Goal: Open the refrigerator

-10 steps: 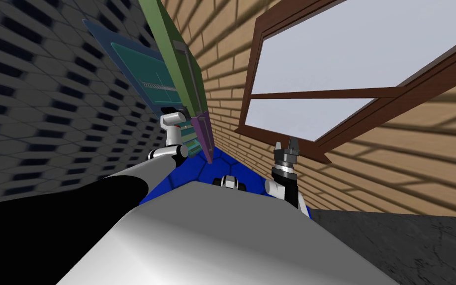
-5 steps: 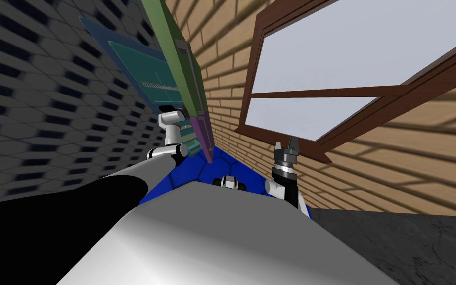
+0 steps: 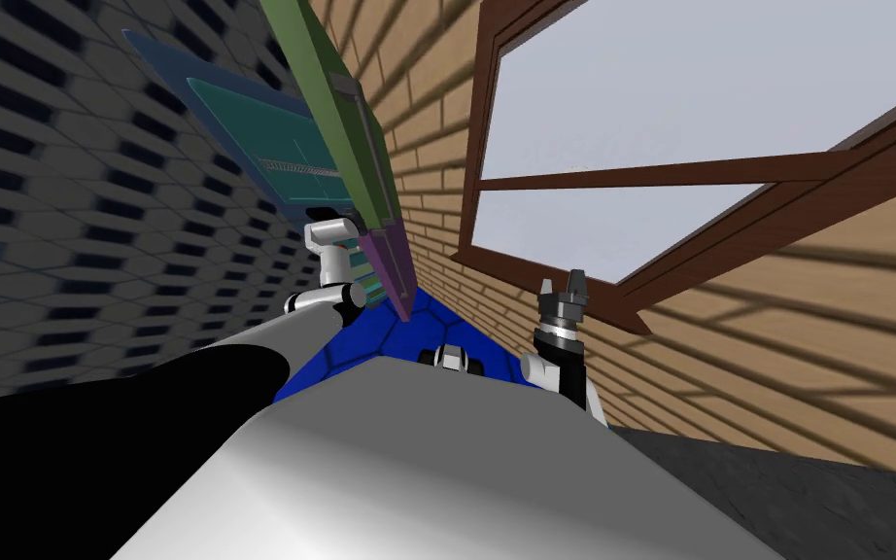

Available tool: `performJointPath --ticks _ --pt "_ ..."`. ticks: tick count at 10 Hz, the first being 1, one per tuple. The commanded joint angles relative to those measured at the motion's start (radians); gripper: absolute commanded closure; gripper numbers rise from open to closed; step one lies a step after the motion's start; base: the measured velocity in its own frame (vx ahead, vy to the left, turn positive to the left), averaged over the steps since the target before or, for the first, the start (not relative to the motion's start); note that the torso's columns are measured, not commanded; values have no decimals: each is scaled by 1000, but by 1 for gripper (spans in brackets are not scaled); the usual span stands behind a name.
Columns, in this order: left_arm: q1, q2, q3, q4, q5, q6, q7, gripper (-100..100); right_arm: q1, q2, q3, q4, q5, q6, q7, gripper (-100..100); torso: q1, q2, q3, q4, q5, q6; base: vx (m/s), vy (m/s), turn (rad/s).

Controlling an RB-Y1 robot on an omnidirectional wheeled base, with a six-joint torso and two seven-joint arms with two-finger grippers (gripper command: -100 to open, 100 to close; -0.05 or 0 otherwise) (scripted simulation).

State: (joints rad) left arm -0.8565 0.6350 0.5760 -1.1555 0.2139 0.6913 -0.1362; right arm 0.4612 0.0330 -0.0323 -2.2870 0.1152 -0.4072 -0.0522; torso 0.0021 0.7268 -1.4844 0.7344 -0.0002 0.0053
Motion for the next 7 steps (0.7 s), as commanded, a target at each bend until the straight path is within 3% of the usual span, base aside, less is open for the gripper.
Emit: performJointPath --ticks 1,3,4,5,7 --pt "-4 13 15 16 -30 -11 15 100 0 0 0 0 0 0 0 0 0 0 0 0 0 -1 121 -285 59" --pt "-4 23 28 24 -52 -14 25 100 0 0 0 0 0 0 0 0 0 2 2 1 0 -1 107 -244 55" --pt "-5 21 24 25 -44 -13 20 100 0 0 0 0 0 0 0 0 3 5 4 1 1 -2 28 -102 23" --pt "-14 35 34 26 -55 15 23 -100 0 0 0 0 0 0 0 0 9 9 6 2 3 -3 55 -102 -4" --pt "-21 47 42 28 -64 41 24 -100 0 0 0 0 0 0 0 0 3 3 2 6 -3 -3 123 -134 53"
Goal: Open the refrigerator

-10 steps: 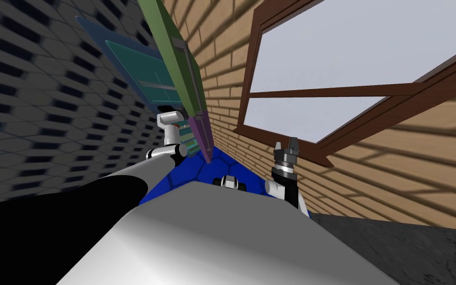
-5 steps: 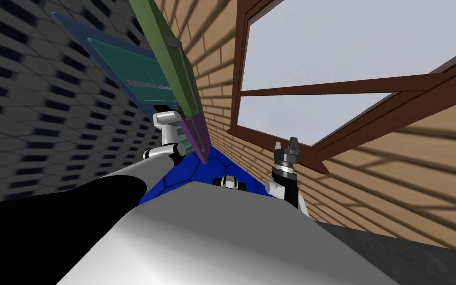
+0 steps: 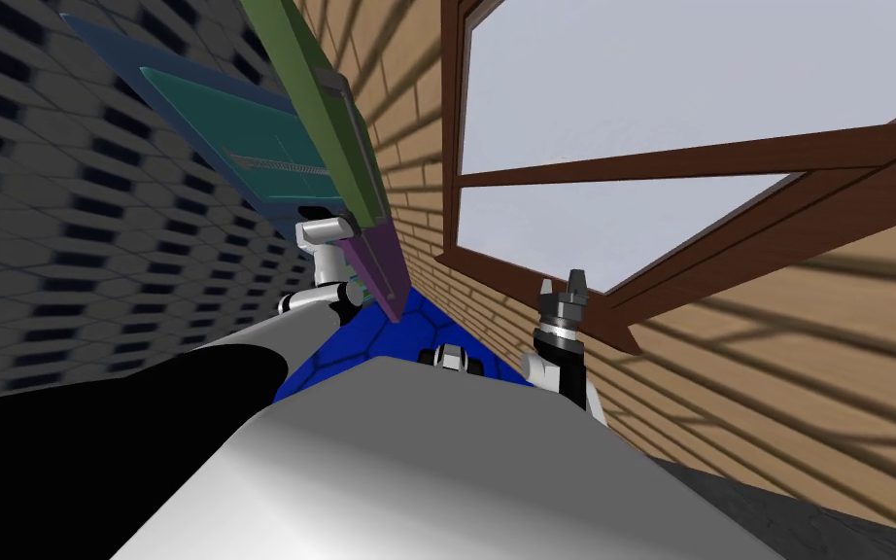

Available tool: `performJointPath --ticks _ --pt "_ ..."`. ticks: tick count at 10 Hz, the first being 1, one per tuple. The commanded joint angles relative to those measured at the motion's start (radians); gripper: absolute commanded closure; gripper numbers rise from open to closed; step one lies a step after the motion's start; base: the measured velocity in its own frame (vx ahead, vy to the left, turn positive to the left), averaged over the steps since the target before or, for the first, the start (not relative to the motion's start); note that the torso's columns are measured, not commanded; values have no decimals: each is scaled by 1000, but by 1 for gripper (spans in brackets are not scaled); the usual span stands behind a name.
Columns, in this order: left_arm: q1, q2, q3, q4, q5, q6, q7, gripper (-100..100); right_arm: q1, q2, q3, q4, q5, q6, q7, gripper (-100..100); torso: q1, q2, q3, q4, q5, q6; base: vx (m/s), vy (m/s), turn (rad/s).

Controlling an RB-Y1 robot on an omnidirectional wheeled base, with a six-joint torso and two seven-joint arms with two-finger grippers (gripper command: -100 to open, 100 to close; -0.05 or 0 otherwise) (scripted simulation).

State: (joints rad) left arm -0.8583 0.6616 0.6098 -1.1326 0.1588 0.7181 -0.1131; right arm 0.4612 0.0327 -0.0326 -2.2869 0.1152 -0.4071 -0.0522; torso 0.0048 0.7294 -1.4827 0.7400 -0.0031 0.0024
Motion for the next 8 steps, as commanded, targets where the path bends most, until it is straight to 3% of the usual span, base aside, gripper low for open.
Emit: performJointPath --ticks 1,8 --pt "-24 28 13 7 -15 30 2 -100 0 0 0 0 0 0 0 0 -4 -4 -4 0 -4 5 132 -106 35" --pt "-49 70 39 15 -47 119 6 -100 0 0 0 0 0 0 0 0 1 -20 -16 -5 -4 15 110 -108 12"
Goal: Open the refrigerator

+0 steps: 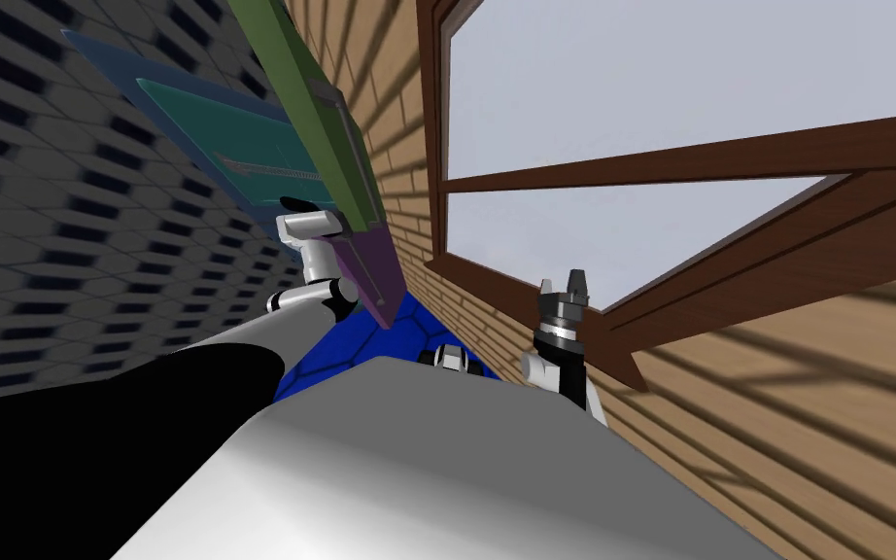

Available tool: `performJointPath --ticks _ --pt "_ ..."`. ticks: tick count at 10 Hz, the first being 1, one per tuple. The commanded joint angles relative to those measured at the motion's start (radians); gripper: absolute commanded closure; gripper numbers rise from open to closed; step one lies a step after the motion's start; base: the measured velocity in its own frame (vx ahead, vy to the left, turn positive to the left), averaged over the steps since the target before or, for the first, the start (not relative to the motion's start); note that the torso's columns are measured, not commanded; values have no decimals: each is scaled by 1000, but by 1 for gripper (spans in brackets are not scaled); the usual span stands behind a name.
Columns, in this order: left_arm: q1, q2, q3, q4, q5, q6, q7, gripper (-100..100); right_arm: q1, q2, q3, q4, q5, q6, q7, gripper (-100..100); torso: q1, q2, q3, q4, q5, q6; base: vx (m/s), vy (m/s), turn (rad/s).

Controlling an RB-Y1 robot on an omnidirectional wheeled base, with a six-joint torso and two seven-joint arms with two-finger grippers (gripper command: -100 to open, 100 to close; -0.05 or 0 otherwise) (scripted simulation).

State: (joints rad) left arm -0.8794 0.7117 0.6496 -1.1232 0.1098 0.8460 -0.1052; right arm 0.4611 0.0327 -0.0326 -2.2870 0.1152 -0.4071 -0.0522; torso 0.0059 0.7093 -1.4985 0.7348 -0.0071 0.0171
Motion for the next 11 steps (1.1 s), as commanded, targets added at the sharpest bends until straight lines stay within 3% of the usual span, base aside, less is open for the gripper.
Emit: performJointPath --ticks 1,2,3,5,6,7,9,10,11 --pt "-9 7 -1 13 -3 13 0 -100 0 0 0 0 0 0 0 0 3 -1 -1 1 -1 1 -18 -22 63" --pt "-8 6 -1 15 -3 17 0 -100 2 -1 4 2 1 0 -1 0 1 2 1 -1 5 -4 -51 -24 71" --pt "-8 -25 -14 -33 -39 70 17 -100 2 -1 4 2 1 0 -1 0 1 6 5 -1 6 -6 -51 18 73" --pt "-8 -25 -14 -41 -39 70 17 -100 2 -1 4 2 1 0 -1 0 2 9 7 1 4 -6 -18 45 -13" --pt "-13 -55 -28 -80 -75 117 34 -100 2 -1 4 2 1 0 -1 0 0 9 7 1 3 -7 15 77 18" --pt "-13 -55 -28 -100 -75 117 34 -100 2 -1 4 2 1 0 -1 0 -1 8 7 0 3 -6 10 68 -3" --pt "-24 -114 -57 -188 -146 209 68 -100 2 -1 4 2 1 0 -1 0 -2 9 7 1 2 -6 5 108 -26" --pt "-24 -114 -57 -217 -147 212 68 -100 2 -1 4 2 1 0 -1 0 1 8 7 0 4 -6 7 129 -22" --pt "-30 -143 -71 -241 -183 259 85 -100 2 -1 4 2 1 0 -1 0 3 7 6 -1 5 -8 12 108 2"
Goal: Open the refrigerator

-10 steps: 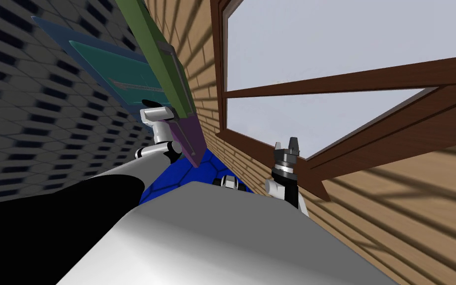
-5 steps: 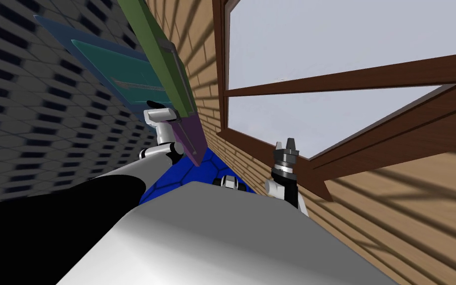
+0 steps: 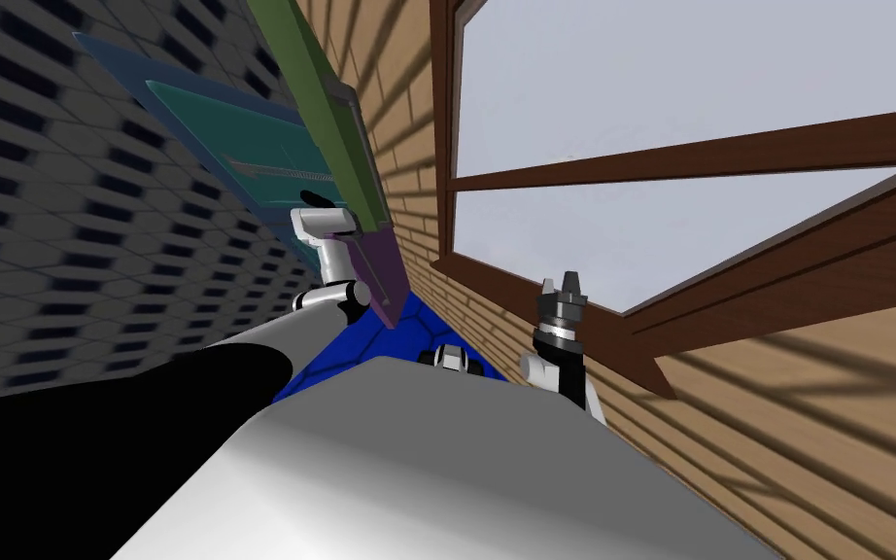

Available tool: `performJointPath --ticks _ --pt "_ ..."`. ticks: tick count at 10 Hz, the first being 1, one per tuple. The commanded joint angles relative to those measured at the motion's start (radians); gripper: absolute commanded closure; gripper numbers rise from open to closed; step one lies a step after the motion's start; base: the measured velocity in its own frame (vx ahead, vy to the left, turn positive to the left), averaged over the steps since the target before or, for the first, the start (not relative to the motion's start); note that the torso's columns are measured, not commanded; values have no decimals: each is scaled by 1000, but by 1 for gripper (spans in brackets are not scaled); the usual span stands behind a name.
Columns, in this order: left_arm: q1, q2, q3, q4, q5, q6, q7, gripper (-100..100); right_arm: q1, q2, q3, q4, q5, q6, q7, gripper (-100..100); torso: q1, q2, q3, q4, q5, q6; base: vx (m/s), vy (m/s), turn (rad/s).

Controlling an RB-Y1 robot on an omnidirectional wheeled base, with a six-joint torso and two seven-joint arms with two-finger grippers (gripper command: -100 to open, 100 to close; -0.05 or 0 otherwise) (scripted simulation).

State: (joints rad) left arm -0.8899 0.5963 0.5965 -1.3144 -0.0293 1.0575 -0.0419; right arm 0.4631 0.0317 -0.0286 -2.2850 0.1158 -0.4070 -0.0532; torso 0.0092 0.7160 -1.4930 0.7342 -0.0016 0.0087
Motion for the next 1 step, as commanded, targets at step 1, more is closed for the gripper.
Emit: performJointPath --ticks 1 --pt "-19 -28 -18 -76 -44 47 22 -100 0 0 0 0 0 0 0 0 0 -1 -1 -1 1 0 14 65 -8"
